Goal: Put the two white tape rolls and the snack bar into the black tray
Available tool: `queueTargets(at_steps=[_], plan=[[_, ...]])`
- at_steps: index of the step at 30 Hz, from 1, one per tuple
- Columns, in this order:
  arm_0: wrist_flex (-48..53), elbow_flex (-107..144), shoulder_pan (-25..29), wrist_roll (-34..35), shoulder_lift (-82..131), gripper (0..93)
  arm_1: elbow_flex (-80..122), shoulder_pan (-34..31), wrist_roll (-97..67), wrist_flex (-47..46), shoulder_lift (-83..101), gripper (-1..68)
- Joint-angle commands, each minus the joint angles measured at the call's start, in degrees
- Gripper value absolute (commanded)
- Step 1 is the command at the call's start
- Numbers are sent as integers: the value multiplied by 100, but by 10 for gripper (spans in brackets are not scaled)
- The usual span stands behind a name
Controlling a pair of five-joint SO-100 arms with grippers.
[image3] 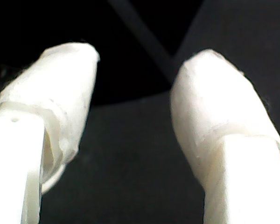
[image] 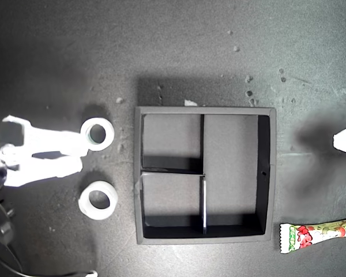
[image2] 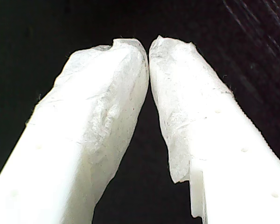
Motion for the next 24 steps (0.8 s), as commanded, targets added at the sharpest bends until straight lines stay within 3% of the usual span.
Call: queueTargets(at_steps=[1,5,12,18,24], plan=[[114,-343,-62,193,264,140,70,-97,765,-176,26,-1],[879,-1002,202,-26,-334,149,70,35,1661,439,26,-1],[431,-1837,396,-97,-2689,163,70,-9,1670,580,26,1],[703,-3621,343,-70,-5511,157,70,-35,1811,677,26,0],[694,-3876,422,-352,-6354,151,70,-70,1898,712,26,0]])
